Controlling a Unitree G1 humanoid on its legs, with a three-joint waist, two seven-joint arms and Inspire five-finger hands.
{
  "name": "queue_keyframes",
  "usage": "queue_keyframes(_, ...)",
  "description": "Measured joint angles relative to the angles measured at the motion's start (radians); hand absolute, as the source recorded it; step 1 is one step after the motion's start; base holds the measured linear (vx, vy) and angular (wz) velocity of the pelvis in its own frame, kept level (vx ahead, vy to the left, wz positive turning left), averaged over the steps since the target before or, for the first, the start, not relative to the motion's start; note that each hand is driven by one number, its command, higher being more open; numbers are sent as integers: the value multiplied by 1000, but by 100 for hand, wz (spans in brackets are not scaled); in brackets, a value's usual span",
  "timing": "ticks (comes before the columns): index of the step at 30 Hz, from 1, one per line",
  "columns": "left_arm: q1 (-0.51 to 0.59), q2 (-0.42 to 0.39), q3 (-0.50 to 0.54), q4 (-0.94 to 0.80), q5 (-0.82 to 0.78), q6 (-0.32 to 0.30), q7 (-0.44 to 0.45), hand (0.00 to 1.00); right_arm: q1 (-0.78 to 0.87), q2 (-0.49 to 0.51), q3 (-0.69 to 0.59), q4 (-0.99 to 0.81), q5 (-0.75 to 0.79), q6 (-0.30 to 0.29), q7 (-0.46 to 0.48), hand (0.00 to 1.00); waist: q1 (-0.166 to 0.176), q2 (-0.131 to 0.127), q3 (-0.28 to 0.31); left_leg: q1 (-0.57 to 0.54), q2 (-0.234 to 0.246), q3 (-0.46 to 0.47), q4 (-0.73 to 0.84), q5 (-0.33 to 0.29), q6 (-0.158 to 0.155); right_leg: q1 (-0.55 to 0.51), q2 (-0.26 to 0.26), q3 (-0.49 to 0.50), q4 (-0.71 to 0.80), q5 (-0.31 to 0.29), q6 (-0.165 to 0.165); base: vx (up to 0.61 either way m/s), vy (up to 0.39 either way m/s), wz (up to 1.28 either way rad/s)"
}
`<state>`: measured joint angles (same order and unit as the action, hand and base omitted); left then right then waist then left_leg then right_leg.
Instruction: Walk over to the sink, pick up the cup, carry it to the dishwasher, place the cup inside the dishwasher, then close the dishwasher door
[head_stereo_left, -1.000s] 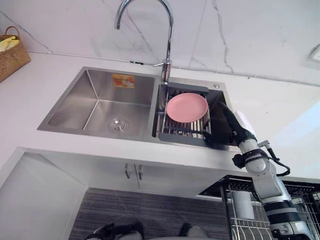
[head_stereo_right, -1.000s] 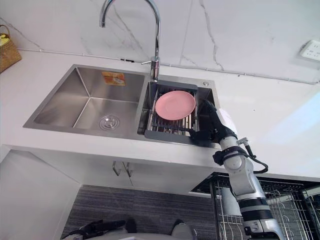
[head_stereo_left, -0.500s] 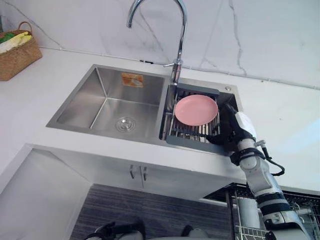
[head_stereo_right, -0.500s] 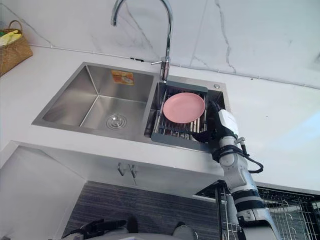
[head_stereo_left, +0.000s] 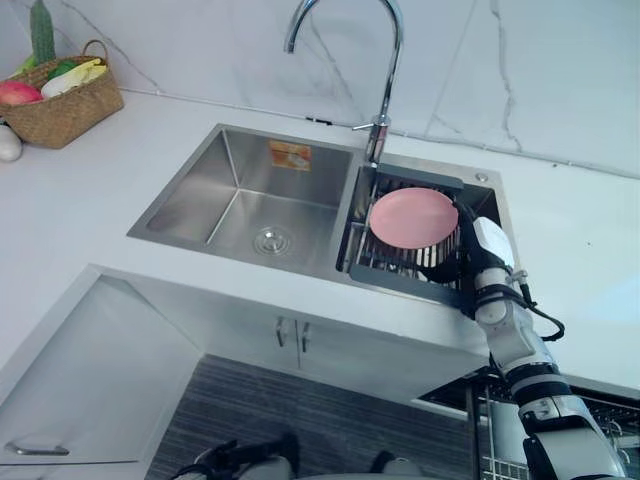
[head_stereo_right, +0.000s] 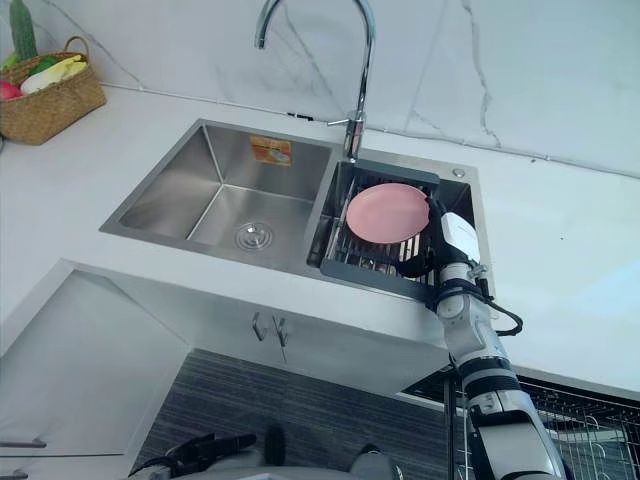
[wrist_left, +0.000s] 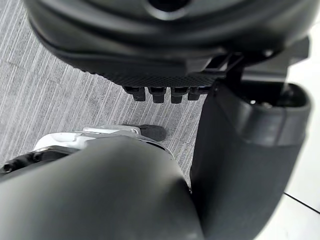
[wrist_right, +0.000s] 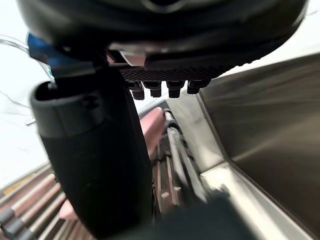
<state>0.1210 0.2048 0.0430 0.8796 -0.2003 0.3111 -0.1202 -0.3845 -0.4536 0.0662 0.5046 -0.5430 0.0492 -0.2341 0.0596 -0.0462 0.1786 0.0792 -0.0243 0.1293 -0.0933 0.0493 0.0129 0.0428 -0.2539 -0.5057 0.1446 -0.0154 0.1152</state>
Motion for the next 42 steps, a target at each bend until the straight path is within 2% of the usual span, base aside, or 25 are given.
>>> queue_keyframes(7,6,-6,4,-13,7,-6,-10,100,-20,-14,1,24,1,-16,-89,100,4,6,4,-6,-11,-21,0,10,6,6,-10,-18,0,-1,3,37,0,11)
queue_keyframes(12,12,-9,8,-17,8,-19,-15,100,-28,-15,0,38,-7,-16,-97,100,8,9,6,-7,-13,-34,0,10,5,10,-12,-18,4,-1,3,24,0,9)
queue_keyframes(17,14,-19,5,-23,105,-83,-27,100,-57,-21,0,79,-40,-15,-98,100,8,17,11,-8,-13,-33,0,12,5,10,-12,-17,4,-1,3,0,0,0)
queue_keyframes(26,17,-17,-4,-23,52,-70,-48,100,-92,-70,37,135,-82,-22,-123,100,8,30,19,-12,-12,-34,0,14,4,9,-11,-17,4,-5,4,0,0,0)
queue_keyframes(29,17,-7,-2,-24,24,-48,-142,100,-114,-89,61,157,-122,-44,-124,100,9,35,24,-15,-13,-36,0,15,5,7,-11,-19,4,-5,4,0,0,0)
queue_keyframes(31,17,-2,-2,-25,6,-44,-179,100,-125,-104,72,160,-189,-97,-127,100,10,39,27,-15,-13,-37,0,16,6,7,-12,-20,4,-5,5,33,-14,1)
queue_keyframes(35,17,0,-2,-24,-19,-37,-184,100,-148,-142,133,160,-290,-168,-148,100,10,39,32,-19,-13,-40,0,17,7,3,-14,-24,10,-6,6,29,-17,2)
queue_keyframes(40,-14,24,-25,-28,-36,-61,-185,100,-245,-228,246,162,-346,-206,-150,100,20,30,81,-68,-17,-47,1,29,8,-85,-47,-23,113,-33,-7,-10,-10,7)
queue_keyframes(41,-24,28,-36,-30,-42,-71,-185,100,-271,-237,253,162,-346,-213,-161,0,24,29,97,-77,-18,-49,3,33,6,-100,-53,-23,131,-40,-13,-16,-27,7)
queue_keyframes(42,-29,30,-49,-28,-57,-73,-185,100,-301,-243,268,169,-353,-212,-161,0,26,31,102,-85,-19,-50,5,37,6,-113,-59,-22,144,-43,-13,-18,-27,6)
